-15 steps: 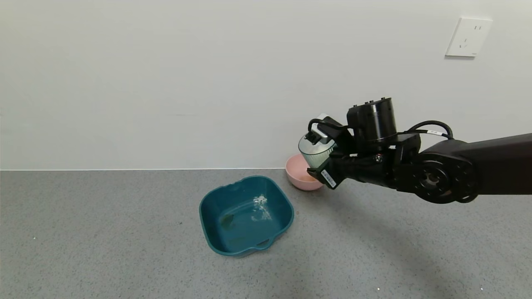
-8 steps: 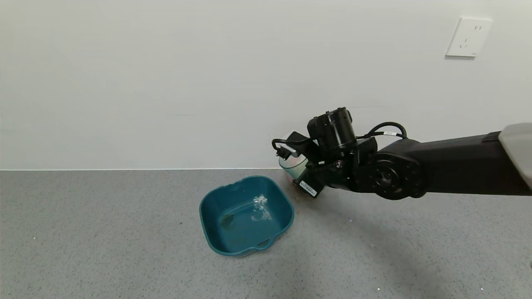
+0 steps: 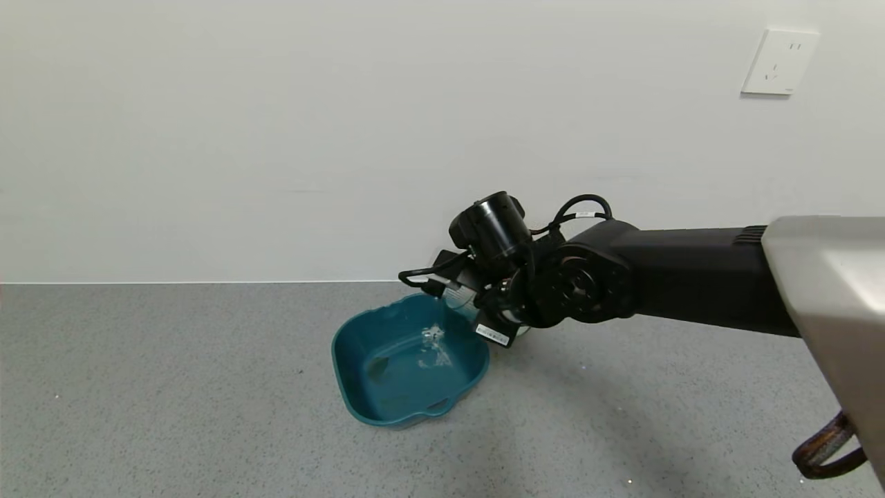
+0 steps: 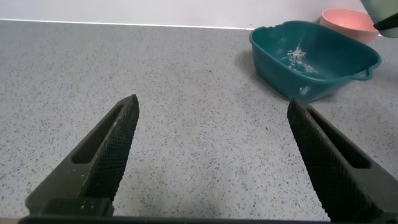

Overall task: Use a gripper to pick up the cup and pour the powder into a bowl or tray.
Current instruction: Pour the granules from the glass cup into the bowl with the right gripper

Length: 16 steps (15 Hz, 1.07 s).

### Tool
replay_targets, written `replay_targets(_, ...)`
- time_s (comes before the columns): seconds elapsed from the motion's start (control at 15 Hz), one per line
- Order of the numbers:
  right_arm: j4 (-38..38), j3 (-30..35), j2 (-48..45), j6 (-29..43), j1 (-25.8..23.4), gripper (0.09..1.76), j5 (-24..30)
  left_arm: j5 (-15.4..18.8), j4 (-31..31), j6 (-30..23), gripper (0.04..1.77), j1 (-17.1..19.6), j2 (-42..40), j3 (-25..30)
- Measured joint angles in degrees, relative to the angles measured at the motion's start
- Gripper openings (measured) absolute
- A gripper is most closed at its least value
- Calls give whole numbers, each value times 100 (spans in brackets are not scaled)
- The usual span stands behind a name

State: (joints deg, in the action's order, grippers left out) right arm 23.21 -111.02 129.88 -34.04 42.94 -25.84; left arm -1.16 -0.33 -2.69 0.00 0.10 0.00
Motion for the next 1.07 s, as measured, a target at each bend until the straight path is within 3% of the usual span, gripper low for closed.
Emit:
replay_targets(0.33, 104, -290, 280, -1031, 161, 135, -734, -5, 2, 0, 172, 0, 0, 0)
replay_targets(0.67, -425, -321, 419, -2153, 277, 135, -1354, -2, 0, 0, 172, 0, 0, 0)
replay_targets(1.07, -1390, -315, 588, -3628, 323, 135, -1680, -5, 0, 2, 172, 0, 0, 0)
